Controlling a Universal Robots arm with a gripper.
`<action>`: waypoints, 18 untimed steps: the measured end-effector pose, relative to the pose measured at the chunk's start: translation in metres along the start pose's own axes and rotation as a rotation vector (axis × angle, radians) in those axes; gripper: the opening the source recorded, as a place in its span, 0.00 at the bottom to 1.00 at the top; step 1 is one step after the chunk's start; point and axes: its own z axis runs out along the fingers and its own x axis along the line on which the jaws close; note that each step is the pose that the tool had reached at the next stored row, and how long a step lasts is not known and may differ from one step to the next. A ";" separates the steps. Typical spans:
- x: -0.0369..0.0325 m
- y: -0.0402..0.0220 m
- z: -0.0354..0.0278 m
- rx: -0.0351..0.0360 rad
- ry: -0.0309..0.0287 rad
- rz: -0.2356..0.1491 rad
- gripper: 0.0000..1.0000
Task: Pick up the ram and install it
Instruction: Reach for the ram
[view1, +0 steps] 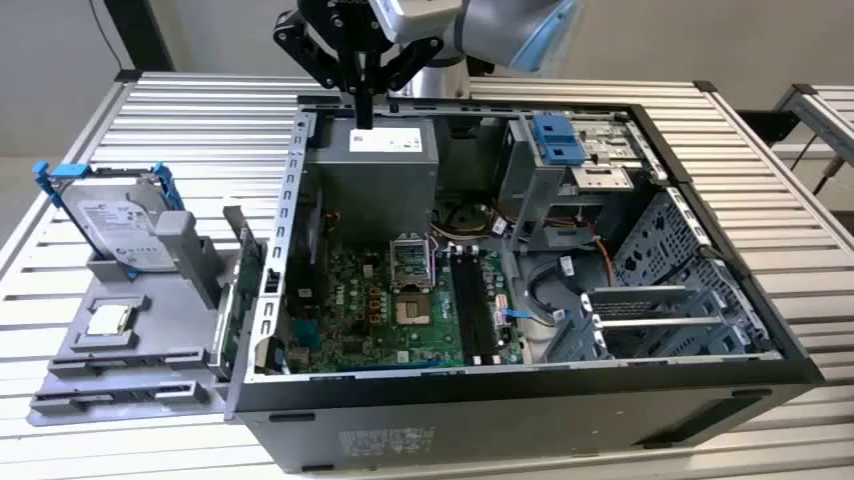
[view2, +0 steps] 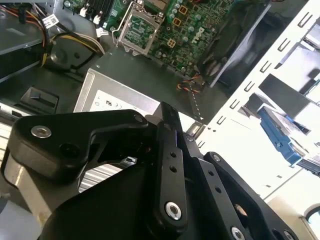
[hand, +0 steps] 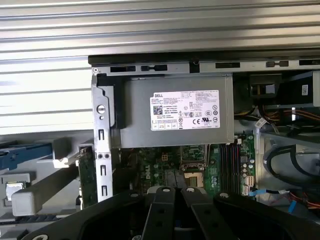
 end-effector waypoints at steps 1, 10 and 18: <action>0.0005 -0.0001 0.0000 0.0000 0.0000 0.000 0.00; 0.0139 -0.0010 -0.0003 0.0000 0.0000 0.000 0.00; 0.0289 -0.0020 -0.0007 0.0000 0.0000 0.000 0.00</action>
